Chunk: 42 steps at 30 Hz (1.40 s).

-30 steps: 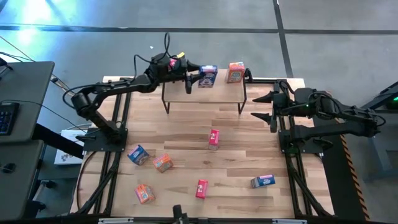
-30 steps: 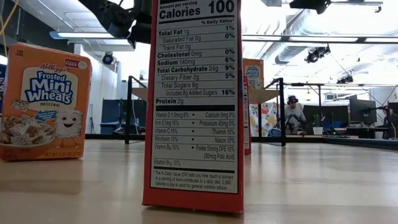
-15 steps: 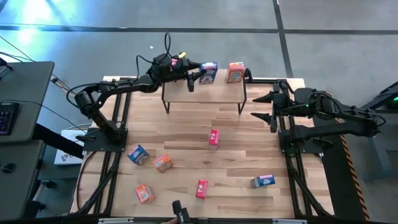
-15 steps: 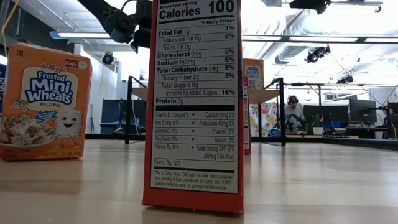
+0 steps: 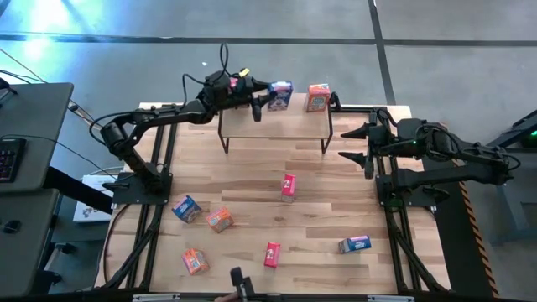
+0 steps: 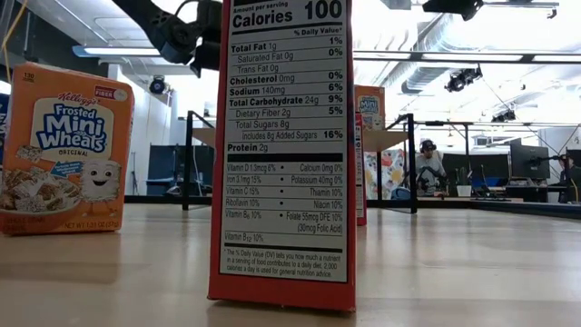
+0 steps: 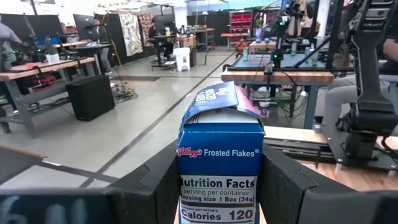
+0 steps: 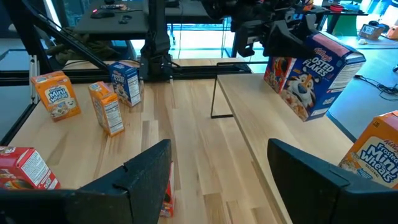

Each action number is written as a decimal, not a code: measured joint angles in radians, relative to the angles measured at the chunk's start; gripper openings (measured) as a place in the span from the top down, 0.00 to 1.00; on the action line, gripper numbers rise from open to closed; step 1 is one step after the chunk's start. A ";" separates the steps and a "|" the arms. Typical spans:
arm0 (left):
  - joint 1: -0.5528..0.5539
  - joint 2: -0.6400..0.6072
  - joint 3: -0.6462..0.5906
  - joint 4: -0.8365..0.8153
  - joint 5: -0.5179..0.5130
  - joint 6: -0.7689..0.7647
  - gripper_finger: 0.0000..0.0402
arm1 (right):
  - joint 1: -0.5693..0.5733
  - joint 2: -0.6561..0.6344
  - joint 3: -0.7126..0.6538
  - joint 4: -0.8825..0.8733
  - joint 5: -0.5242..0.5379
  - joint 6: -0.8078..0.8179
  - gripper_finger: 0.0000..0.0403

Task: Stack cereal on shelf
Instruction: Put the top blue cereal box on the shelf

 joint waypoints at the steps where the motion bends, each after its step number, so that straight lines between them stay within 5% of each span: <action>1: 0.001 0.000 0.000 0.000 0.000 -0.001 0.59 | 0.000 0.000 0.000 0.000 0.000 0.000 0.36; 22: 0.000 0.048 0.005 0.013 0.002 0.002 0.59 | 0.000 0.000 0.000 0.000 0.000 0.000 0.36; 42: -0.047 -0.007 0.000 -0.077 -0.118 0.030 0.59 | 0.000 0.000 0.000 0.000 0.000 0.000 0.36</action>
